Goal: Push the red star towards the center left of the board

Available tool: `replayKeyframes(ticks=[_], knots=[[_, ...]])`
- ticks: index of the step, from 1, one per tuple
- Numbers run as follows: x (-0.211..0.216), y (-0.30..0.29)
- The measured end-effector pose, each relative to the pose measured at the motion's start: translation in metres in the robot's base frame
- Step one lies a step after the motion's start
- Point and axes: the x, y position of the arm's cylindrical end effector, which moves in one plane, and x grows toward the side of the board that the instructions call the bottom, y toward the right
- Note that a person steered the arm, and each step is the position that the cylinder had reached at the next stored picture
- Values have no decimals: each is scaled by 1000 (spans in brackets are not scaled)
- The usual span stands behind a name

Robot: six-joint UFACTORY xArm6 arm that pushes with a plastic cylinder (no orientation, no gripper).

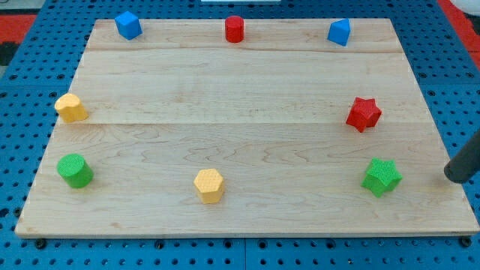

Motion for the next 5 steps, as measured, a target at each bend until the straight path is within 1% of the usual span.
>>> replayKeyframes(ticks=[5], knots=[[-7,1]])
